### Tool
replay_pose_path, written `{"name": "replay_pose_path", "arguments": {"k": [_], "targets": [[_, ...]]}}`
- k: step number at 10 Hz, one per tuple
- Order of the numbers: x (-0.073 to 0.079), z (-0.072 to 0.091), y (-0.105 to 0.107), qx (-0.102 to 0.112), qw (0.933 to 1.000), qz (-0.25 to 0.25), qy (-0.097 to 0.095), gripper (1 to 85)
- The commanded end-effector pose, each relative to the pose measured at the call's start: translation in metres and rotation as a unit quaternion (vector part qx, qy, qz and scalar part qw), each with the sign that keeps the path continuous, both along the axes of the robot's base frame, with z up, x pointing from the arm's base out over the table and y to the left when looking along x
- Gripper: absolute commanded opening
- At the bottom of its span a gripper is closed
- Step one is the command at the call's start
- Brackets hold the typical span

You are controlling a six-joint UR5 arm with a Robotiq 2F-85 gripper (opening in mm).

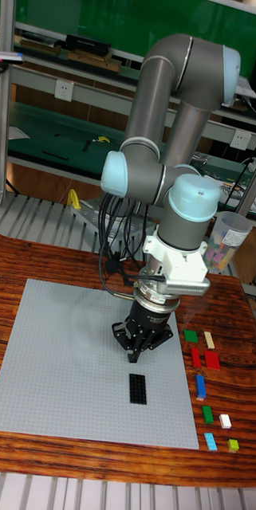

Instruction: Build with small Lego blocks

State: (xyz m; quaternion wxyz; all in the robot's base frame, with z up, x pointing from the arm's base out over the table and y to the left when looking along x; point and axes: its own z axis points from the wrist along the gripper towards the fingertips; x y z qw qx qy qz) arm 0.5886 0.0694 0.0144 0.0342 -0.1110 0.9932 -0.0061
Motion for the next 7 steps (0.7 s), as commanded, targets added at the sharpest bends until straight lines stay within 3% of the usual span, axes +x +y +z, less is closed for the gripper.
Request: {"name": "replay_pose_path", "arguments": {"k": [1, 7], "targets": [[0.0057, -0.0038, 0.0015, 0.006, 1.0, 0.004, -0.002, 1.3], [0.0088, -0.007, 0.0039, 0.006, 0.9999, 0.011, 0.003, 1.3]]}}
